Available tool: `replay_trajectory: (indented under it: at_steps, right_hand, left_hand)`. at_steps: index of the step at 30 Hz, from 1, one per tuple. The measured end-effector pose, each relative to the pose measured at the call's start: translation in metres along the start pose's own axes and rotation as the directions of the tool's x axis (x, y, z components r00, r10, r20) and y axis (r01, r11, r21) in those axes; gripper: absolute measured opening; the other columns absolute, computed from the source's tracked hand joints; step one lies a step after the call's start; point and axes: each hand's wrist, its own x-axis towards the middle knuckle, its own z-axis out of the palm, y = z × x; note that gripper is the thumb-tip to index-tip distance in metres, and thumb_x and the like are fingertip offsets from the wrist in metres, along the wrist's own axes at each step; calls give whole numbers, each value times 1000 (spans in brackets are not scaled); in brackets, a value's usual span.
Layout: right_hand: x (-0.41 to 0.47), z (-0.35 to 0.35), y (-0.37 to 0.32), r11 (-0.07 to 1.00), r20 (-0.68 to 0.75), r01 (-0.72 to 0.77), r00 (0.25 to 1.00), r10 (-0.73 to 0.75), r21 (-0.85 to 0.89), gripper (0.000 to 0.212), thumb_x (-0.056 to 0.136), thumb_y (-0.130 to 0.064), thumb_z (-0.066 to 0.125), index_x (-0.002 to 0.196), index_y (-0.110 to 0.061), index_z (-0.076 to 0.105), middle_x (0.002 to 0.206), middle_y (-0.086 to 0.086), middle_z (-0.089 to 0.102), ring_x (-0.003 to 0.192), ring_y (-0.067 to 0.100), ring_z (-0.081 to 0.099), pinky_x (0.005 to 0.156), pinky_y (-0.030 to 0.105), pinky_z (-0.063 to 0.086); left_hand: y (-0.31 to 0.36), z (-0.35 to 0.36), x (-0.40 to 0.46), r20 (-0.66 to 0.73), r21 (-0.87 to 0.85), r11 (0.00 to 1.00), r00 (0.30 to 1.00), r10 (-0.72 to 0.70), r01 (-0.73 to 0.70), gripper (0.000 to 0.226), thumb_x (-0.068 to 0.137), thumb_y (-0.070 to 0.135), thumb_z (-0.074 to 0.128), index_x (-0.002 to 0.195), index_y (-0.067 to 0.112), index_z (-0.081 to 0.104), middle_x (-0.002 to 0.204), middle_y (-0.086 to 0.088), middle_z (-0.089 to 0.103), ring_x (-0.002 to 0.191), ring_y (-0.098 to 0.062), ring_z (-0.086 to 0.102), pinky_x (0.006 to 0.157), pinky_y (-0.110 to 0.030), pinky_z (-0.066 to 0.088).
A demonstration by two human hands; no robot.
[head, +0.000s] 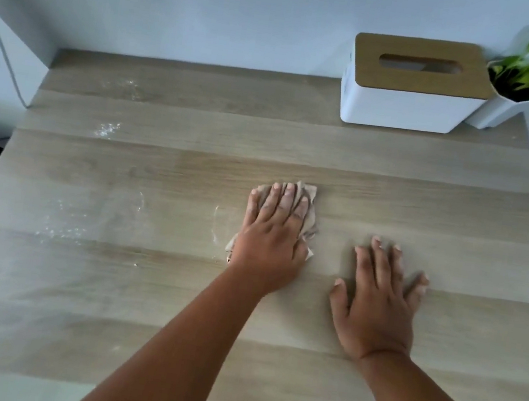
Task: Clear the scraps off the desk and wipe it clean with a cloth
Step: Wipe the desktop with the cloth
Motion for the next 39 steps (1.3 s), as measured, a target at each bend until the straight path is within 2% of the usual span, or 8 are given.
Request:
replay_trajectory:
  at_steps: [5, 13, 18, 21, 24, 29, 36, 39]
  right_hand:
    - [0, 1, 0, 1000, 3, 7, 1000, -7, -4, 72, 89, -51, 38, 153, -19, 42, 169, 6, 23, 158, 32, 11, 120, 71, 6]
    - [0, 4, 1, 1000, 8, 2, 1000, -2, -6, 72, 90, -51, 36, 155, -19, 40, 170, 4, 21, 159, 30, 9, 120, 71, 5]
    - [0, 2, 0, 1000, 26, -5, 1000, 5, -18, 73, 91, -52, 32, 156, -20, 38, 171, 3, 18, 159, 28, 6, 120, 71, 4]
    - [0, 0, -1, 1000, 23, -7, 1000, 7, -5, 72, 90, -50, 33, 155, -19, 40, 170, 4, 21, 159, 30, 8, 120, 71, 4]
    - [0, -3, -2, 1000, 31, -16, 999, 15, 15, 70, 90, -48, 33, 153, -20, 42, 170, 3, 22, 158, 30, 9, 120, 71, 4]
    - [1, -3, -1, 1000, 42, -16, 999, 15, 15, 71, 91, -49, 32, 156, -22, 38, 171, 3, 18, 159, 29, 8, 120, 72, 4]
    - [1, 2, -1, 1000, 5, -11, 1000, 10, 26, 72, 90, -49, 32, 154, -19, 40, 170, 3, 22, 158, 29, 11, 120, 72, 3]
    - [1, 1, -1, 1000, 11, -13, 1000, 13, 27, 72, 90, -49, 31, 155, -20, 40, 170, 3, 21, 158, 28, 10, 120, 72, 2]
  left_hand:
    - [-70, -2, -48, -55, 43, 998, 997, -50, 52, 71, 93, 45, 37, 160, 20, 36, 170, -6, 23, 159, -28, 14, 128, -55, 12]
    - [-87, -25, 39, -76, -2, 963, 960, -268, 268, 76, 92, 45, 26, 164, 22, 21, 173, -7, 10, 160, -29, 3, 129, -49, 2]
    - [-60, -20, 42, -12, 39, 998, 999, -42, 43, 72, 96, 42, 31, 165, 25, 18, 174, -3, 6, 161, -24, 0, 130, -46, 0]
    - [-34, -6, 2, 16, 62, 990, 992, 129, -130, 76, 91, 47, 27, 164, 24, 24, 173, -2, 12, 161, -25, 3, 129, -49, 6]
    - [-25, 10, -58, -12, 41, 980, 981, 195, -195, 76, 92, 45, 38, 163, 21, 28, 172, -4, 16, 160, -25, 6, 128, -52, 14]
    - [-85, 4, -98, -39, 40, 998, 998, 58, -57, 74, 93, 39, 40, 163, 21, 25, 172, -3, 17, 160, -26, 9, 128, -53, 16]
    - [-95, -23, 20, -77, -5, 967, 964, -255, 256, 78, 88, 47, 23, 161, 22, 28, 172, -7, 16, 159, -30, 8, 128, -50, 5]
    - [-67, -19, 46, -37, 16, 982, 982, -187, 188, 73, 93, 44, 31, 162, 22, 26, 173, -7, 13, 160, -30, 5, 128, -51, 1]
